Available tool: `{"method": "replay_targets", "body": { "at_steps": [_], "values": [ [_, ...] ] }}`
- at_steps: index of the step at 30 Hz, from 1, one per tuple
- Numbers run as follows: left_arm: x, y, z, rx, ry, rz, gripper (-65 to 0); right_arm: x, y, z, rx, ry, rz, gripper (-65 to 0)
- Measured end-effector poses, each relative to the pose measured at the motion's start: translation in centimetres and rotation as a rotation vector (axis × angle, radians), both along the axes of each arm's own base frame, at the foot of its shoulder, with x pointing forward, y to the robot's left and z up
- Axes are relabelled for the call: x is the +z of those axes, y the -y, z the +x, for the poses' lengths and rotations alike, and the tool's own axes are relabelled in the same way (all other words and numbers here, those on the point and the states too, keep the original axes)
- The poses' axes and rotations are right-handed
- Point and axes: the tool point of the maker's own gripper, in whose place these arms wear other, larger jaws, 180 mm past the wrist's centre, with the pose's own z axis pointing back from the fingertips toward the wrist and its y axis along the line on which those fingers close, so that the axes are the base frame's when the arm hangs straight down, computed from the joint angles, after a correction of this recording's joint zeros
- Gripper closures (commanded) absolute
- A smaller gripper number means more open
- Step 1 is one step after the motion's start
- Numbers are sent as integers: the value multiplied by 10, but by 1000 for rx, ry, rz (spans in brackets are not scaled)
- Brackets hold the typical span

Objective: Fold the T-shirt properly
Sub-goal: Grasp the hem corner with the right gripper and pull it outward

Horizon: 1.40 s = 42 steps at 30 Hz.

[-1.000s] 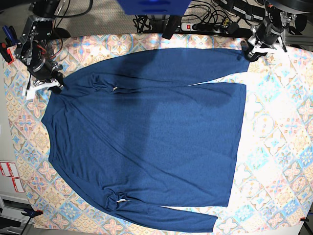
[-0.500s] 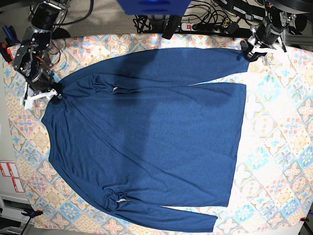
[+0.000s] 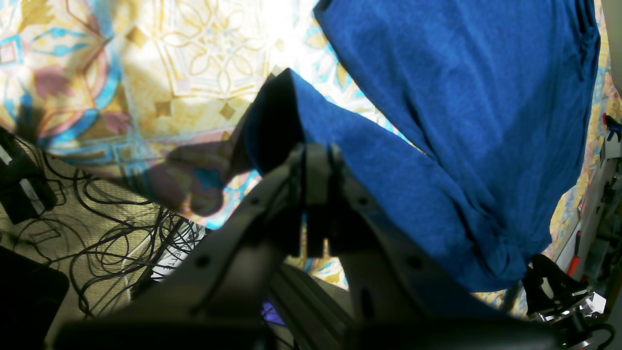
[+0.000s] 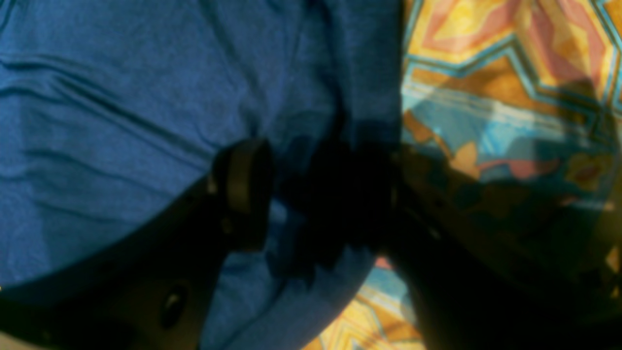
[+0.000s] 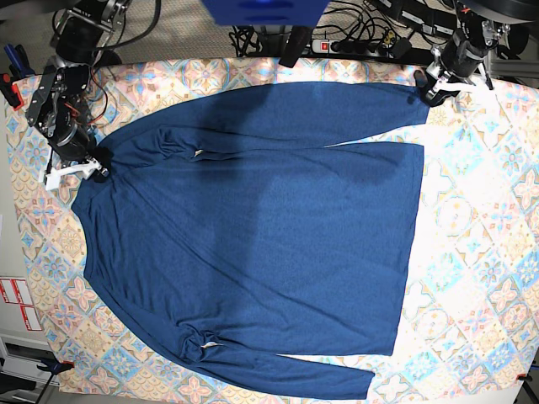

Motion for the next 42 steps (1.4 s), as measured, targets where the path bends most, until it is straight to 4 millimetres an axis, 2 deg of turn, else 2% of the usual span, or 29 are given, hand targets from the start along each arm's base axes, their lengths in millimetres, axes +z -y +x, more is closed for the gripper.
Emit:
{"method": "replay_targets", "body": {
  "at_steps": [7, 11, 14, 19, 23, 32, 42],
  "values": [
    [0, 0, 0, 0, -1, 0, 0, 1, 6, -4, -16, -3, 7, -289],
    [0, 0, 0, 0, 0, 0, 0, 6, 33, -13, -54, -26, -36, -291],
    [0, 1, 0, -1, -1, -2, 0, 9, 44, -16, -56, -36, -62, -291],
    [0, 1, 1, -1, 2, -1, 0, 5, 32, -14, -42, -32, -36, -291],
    [0, 1, 1, -1, 2, -2, 0, 5, 33, -15, -39, -37, -40, -291],
    [0, 1, 1, -1, 2, -2, 0, 0, 3, -3, 49, -34, -32, -290],
    [0, 1, 1, -1, 2, -2, 0, -1, -4, 0, 43, -19, -21, -278]
  ]
}}
